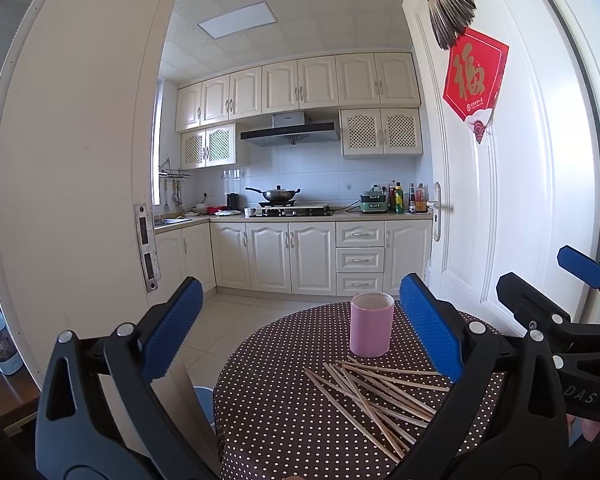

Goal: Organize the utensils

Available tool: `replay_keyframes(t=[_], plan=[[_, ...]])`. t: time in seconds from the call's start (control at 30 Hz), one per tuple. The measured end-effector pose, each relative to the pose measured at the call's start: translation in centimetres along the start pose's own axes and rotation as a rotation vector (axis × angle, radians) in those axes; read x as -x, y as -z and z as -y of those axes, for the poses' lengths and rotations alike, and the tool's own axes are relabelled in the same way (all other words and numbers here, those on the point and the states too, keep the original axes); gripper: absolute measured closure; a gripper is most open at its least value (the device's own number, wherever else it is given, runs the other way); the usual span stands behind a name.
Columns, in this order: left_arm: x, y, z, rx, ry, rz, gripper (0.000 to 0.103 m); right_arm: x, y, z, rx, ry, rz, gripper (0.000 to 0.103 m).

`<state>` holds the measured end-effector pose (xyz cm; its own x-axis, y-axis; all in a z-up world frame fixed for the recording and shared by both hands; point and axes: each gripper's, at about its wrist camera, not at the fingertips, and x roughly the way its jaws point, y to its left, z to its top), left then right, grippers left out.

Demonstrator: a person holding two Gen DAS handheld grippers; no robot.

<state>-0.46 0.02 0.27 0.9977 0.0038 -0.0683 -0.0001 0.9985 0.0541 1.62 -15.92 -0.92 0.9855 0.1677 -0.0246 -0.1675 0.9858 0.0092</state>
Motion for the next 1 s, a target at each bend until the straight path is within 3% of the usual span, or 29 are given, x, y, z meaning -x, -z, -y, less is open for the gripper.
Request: replay_keyframes(t=[1.0], plan=[[-0.09,0.13,-0.18,0.006,0.0,-0.004,0.006,-0.05,0.16,-0.07,0.003,0.003,-0.002,0.007]])
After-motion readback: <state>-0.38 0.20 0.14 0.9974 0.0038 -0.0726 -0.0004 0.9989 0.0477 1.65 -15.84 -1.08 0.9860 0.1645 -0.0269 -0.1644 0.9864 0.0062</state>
